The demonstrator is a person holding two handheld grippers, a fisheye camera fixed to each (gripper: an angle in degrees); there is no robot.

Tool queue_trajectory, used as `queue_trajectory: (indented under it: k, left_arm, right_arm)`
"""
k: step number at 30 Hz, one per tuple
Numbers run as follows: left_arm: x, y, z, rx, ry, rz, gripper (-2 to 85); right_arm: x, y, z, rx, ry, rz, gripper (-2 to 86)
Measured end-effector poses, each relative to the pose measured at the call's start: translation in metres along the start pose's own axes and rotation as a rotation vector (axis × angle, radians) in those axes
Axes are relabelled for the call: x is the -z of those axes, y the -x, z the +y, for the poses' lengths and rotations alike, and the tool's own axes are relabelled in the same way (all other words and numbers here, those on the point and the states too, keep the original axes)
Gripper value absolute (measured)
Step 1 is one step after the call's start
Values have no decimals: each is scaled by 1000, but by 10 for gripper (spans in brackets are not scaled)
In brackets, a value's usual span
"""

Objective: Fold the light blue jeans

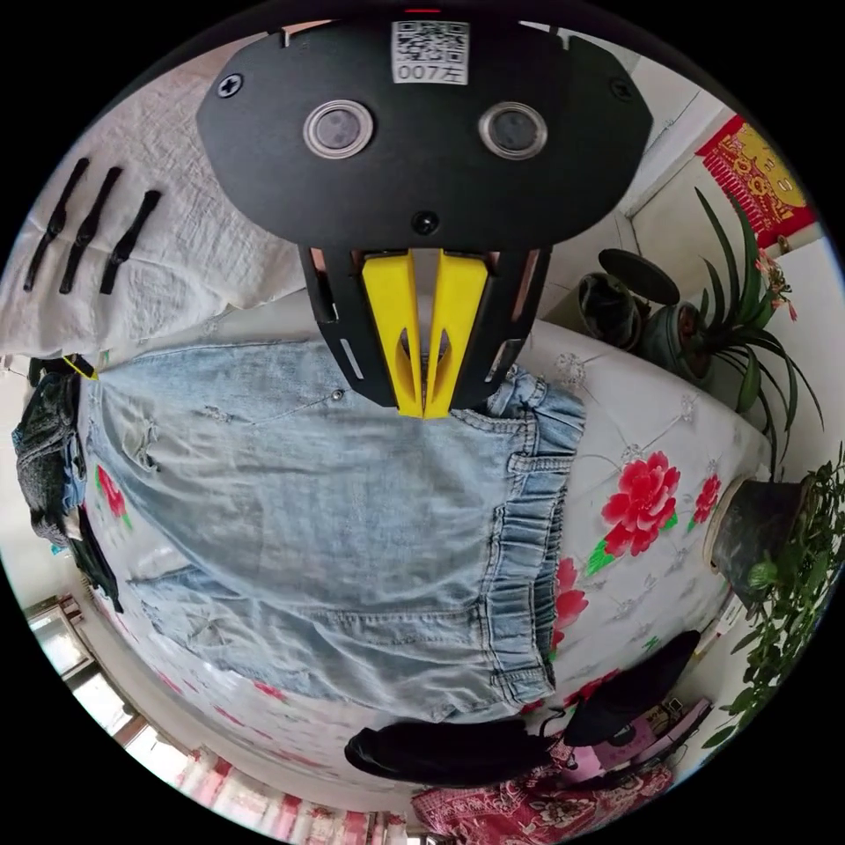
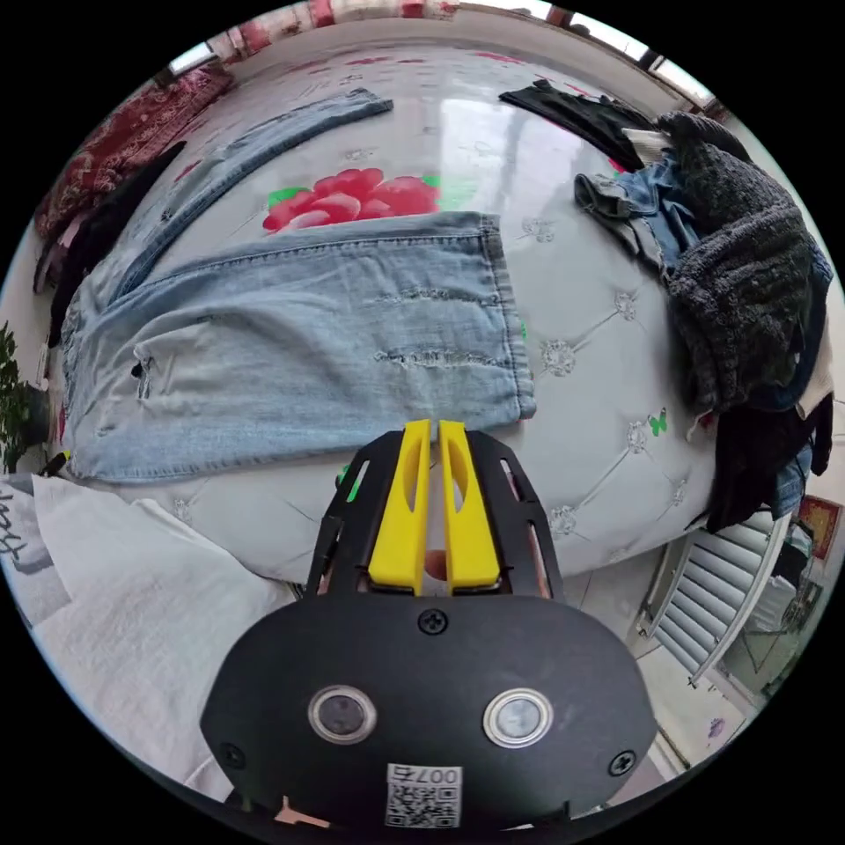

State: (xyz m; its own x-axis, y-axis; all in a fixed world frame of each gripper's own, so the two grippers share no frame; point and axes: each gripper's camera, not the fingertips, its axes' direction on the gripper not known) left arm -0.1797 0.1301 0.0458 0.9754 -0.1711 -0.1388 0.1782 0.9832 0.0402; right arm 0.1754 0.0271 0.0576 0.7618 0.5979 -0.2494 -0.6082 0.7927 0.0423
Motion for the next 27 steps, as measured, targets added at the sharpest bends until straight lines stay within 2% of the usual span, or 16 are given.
queue_trajectory:
  k: [3,10,13,18,22,26,27]
  left_arm:
    - [26,14,-11,1,-125,-22,-2]
    - [25,37,-139,-60,-227,-19,53]
    - [8,39,-209,-92,-198,-22,64]
    - [-50,36,-294,-188,-22,-180,77]
    - [-98,42,-319,-218,124,-215,77]
    - [-105,41,-315,-270,85,-214,51]
    - [-106,39,-311,-303,74,-227,40]
  right_arm:
    - [37,1,-30,12,-167,-83,14]
    - [67,84,-185,192,-278,-241,47]
    - [73,134,-258,267,-287,-286,63]
    - [46,204,-367,352,-209,-205,79]
    - [6,226,-421,345,-117,-175,84]
    - [-53,241,-456,330,3,-99,84]
    - [-50,240,-453,326,-69,-96,79]
